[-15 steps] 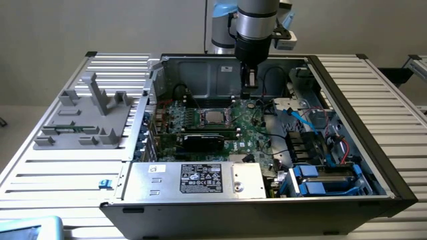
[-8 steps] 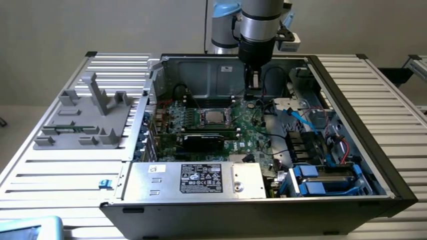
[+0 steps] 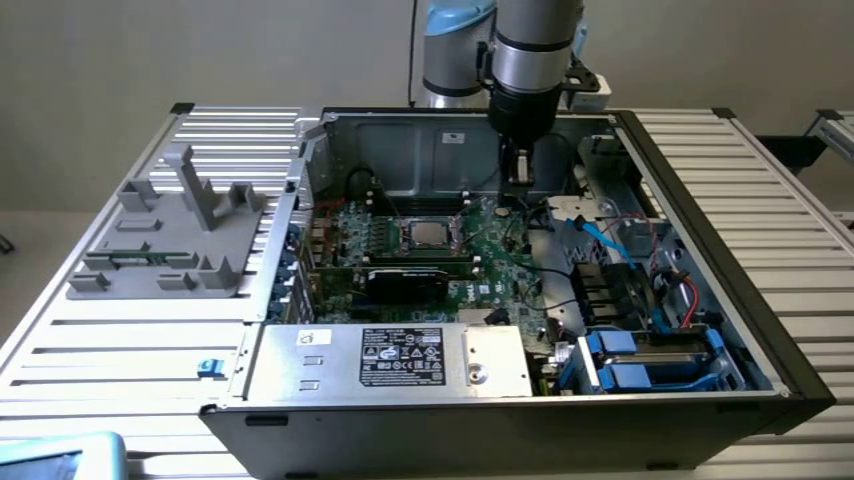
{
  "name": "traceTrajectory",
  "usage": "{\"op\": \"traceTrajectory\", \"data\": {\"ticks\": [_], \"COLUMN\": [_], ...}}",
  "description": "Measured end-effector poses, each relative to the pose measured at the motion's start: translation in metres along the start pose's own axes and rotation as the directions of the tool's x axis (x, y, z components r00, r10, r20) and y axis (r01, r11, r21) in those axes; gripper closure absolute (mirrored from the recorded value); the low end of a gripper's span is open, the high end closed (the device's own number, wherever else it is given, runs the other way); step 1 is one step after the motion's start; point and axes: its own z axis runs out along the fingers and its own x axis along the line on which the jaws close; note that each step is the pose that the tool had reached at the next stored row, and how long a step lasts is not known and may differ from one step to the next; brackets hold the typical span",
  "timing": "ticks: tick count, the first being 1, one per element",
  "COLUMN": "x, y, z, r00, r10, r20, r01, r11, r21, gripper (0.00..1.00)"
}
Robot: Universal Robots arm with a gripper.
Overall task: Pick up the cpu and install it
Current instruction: 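Close the cpu cover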
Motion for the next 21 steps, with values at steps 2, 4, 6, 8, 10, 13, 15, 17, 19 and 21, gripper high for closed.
{"op": "traceTrajectory", "data": {"ticks": [2, 4, 6, 8, 10, 13, 15, 17, 19, 21], "x": [0.0, 0.0, 0.0, 0.0, 0.0, 0.0, 0.0, 0.0, 0.0, -0.001], "y": [0.0015, 0.0022, 0.0022, 0.0021, 0.002, 0.0019, 0.0019, 0.0015, -0.0007, -0.0042], "z": [0.0037, 0.0074, 0.0109, 0.0137, 0.0159, 0.0156, 0.0142, 0.0128, 0.0119, 0.0108], "r00": [1.0, 1.0, 1.0, 1.0, 0.9999, 0.9999, 0.9999, 0.9999, 0.9999, 0.9999], "r10": [0.003, 0.005, 0.007, 0.009, 0.011, 0.012, 0.013, 0.013, 0.014, 0.014], "r20": [0.0002, 0.0003, 0.0004, 0.0008, 0.0014, 0.0033, 0.0041, 0.0049, 0.0043, 0.0036], "r01": [-0.003, -0.005, -0.007, -0.009, -0.011, -0.012, -0.013, -0.014, -0.014, -0.015], "r11": [1.0, 1.0, 1.0, 0.9999, 0.9998, 0.999, 0.9979, 0.9966, 0.9949, 0.9932], "r21": [0.0, -0.0001, 0.0011, 0.0076, 0.0157, 0.0441, 0.0628, 0.0812, 0.0995, 0.1159], "gripper": [0.88, 0.88, 0.88, 0.88, 0.88, 0.88, 0.88, 0.88, 0.88, 0.88]}}
